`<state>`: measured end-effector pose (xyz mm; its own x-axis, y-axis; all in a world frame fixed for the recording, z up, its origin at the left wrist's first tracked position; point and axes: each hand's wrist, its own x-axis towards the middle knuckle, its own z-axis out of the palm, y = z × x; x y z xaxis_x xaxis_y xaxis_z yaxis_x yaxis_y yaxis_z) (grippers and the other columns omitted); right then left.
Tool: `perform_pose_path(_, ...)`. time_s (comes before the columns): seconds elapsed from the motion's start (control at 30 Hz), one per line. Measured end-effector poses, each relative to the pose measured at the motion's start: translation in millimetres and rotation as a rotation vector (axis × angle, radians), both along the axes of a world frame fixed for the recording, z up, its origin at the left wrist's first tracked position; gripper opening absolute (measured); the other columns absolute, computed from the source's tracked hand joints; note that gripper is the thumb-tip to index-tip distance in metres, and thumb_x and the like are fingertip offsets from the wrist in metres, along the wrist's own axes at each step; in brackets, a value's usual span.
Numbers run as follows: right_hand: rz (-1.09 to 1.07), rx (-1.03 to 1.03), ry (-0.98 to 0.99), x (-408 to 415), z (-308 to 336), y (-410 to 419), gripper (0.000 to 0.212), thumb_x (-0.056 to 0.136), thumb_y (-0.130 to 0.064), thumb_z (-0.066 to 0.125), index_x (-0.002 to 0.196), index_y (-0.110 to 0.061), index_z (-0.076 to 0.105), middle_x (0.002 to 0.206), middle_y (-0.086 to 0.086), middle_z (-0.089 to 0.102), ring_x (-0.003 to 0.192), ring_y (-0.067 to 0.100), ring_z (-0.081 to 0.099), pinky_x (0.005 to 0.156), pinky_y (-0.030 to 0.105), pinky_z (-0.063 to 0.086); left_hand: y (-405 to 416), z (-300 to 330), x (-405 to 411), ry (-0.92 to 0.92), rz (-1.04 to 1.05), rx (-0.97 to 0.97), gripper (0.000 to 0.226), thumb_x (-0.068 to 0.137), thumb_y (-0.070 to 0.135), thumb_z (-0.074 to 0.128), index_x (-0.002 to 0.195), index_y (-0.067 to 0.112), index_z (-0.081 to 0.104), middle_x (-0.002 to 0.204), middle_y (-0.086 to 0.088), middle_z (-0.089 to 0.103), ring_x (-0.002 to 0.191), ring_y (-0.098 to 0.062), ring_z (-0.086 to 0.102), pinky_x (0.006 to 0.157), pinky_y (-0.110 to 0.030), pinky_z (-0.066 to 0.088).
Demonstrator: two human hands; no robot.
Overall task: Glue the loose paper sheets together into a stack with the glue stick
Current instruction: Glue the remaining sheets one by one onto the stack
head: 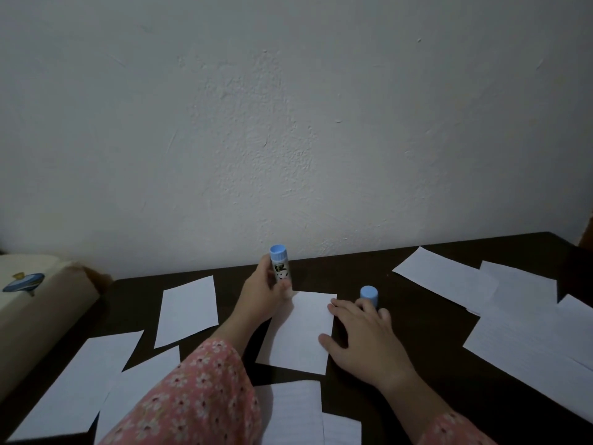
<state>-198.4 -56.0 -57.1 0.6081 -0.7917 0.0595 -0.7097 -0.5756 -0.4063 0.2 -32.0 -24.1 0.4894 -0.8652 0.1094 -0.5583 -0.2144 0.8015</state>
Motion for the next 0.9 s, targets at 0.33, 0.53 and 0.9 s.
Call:
perform_pose_path(0.33,-0.011,0.004,0.012,-0.1,1.9,2.3,0.062,0.092,-0.059,0.044,0.148,-0.037,0.028,0.155,-0.016,0.023,0.142,0.012,0.014,0.118,0.044,0.015,54.6,19.7,29.1,0.867,0.369,-0.405,0.042,0.094,0.026,0.058,0.133,0.018,0.046,0.120,-0.012,0.058,0.097,-0.022,0.061,0.070,-0.029,0.050)
perform_pose_path(0.53,-0.019,-0.030,0.009,-0.7,3.2,5.6,0.060,0.093,-0.058,0.042,0.147,-0.033,0.033,0.154,-0.013,0.027,0.140,0.010,0.019,0.116,0.039,0.019,116.8,18.2,18.2,0.866,0.340,-0.303,0.037,0.090,0.020,0.061,0.126,0.019,0.051,0.111,-0.012,0.068,0.094,-0.025,0.069,0.069,-0.033,0.051)
perform_pose_path(0.9,-0.028,-0.110,0.037,-1.5,2.8,6.0,0.053,0.093,-0.048,0.048,0.143,-0.035,0.037,0.149,-0.013,0.032,0.137,0.008,0.025,0.111,0.034,0.024,130.6,12.6,11.4,1.150,0.398,-0.388,0.037,0.092,0.039,0.053,0.119,0.013,0.058,0.083,-0.004,0.071,0.054,-0.009,0.042,0.042,-0.019,0.031)
